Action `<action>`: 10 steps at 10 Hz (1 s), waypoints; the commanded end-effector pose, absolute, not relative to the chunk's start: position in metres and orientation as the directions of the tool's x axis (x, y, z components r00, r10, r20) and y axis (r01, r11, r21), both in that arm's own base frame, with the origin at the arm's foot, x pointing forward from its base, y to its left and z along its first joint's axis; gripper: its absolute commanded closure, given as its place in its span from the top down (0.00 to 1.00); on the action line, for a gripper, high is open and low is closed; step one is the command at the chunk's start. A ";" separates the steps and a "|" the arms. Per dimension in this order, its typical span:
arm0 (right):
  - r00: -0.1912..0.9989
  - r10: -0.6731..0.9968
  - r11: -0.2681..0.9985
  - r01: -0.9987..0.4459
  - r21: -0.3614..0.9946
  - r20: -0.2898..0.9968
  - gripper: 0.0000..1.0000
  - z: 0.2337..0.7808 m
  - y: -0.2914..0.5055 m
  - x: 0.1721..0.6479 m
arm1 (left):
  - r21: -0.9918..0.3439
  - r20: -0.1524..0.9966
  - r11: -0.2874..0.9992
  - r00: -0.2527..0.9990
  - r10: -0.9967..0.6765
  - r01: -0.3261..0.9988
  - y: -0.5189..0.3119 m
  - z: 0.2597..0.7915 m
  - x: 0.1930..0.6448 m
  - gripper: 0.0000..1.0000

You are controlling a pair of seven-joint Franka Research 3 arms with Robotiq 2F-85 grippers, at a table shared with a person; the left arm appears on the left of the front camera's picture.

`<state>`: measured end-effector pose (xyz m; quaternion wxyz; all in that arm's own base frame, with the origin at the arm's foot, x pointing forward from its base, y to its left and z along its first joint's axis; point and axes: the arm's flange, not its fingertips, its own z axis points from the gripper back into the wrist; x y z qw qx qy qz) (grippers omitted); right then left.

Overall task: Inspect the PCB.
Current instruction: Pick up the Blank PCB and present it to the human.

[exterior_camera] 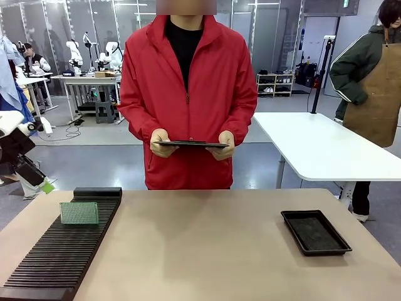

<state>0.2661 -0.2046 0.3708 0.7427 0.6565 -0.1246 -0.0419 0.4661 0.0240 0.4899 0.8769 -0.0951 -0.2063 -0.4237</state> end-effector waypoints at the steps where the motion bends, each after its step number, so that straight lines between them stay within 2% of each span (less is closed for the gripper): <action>1: 0.966 -0.221 0.132 -0.104 0.986 0.131 1.00 0.370 -0.204 0.264 | 0.014 0.409 0.638 0.578 -0.706 0.770 0.027 0.490 0.473 1.00; 3: 0.966 -0.221 0.132 -0.104 0.986 0.131 1.00 0.370 -0.204 0.264 | -0.021 0.445 0.631 0.572 -0.689 0.776 0.028 0.492 0.471 1.00; 8: 0.966 -0.221 0.132 -0.104 0.986 0.131 1.00 0.370 -0.204 0.264 | -0.002 0.430 0.616 0.557 -0.711 0.788 0.026 0.482 0.469 1.00; 10: 0.966 -0.221 0.132 -0.104 0.986 0.131 1.00 0.370 -0.204 0.264 | 0.081 0.280 0.544 0.505 -0.817 0.835 0.023 0.483 0.488 1.00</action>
